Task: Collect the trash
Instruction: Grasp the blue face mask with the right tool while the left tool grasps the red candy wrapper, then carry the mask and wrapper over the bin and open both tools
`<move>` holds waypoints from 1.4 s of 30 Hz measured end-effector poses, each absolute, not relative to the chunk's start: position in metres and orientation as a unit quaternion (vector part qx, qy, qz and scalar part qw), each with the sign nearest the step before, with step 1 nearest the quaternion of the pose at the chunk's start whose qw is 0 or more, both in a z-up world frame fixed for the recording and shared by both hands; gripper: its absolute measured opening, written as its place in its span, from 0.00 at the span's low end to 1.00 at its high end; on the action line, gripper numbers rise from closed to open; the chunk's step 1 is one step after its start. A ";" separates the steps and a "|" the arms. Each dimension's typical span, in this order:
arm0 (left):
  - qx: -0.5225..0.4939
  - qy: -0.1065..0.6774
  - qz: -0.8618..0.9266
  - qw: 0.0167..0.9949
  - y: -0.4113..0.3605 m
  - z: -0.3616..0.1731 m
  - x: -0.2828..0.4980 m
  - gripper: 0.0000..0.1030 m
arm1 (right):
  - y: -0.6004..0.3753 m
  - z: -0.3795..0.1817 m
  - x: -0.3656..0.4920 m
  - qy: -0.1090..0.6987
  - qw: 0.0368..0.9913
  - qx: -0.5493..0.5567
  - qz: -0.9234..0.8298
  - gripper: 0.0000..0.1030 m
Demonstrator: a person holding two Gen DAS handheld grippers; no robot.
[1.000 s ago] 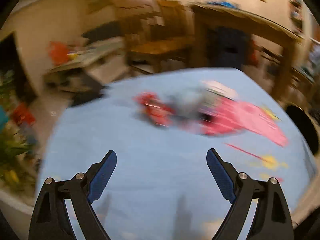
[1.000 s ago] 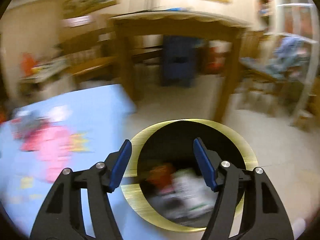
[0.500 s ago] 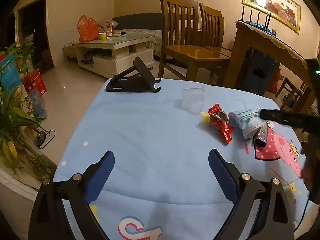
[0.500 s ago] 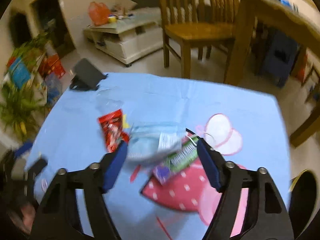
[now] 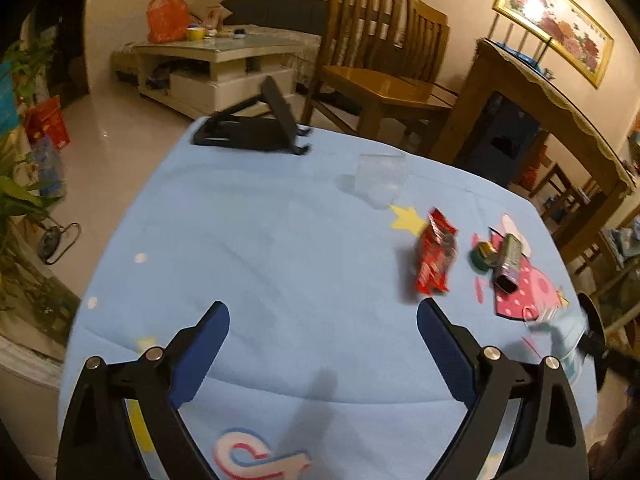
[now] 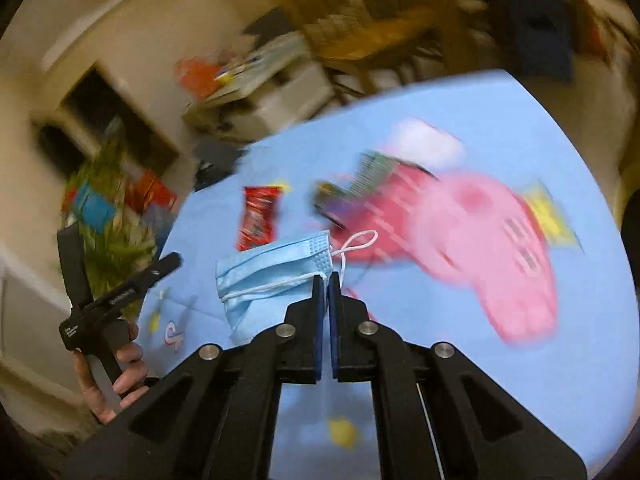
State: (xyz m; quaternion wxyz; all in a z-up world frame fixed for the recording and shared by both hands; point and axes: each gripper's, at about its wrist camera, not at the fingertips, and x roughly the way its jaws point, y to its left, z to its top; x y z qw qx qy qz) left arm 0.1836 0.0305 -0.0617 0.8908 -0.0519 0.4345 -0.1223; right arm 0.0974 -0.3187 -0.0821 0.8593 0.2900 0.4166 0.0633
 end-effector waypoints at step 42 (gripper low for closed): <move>-0.040 0.413 -0.198 0.888 -0.003 -0.027 0.130 0.17 | -0.330 -0.031 -0.026 0.296 0.918 0.260 0.051 0.03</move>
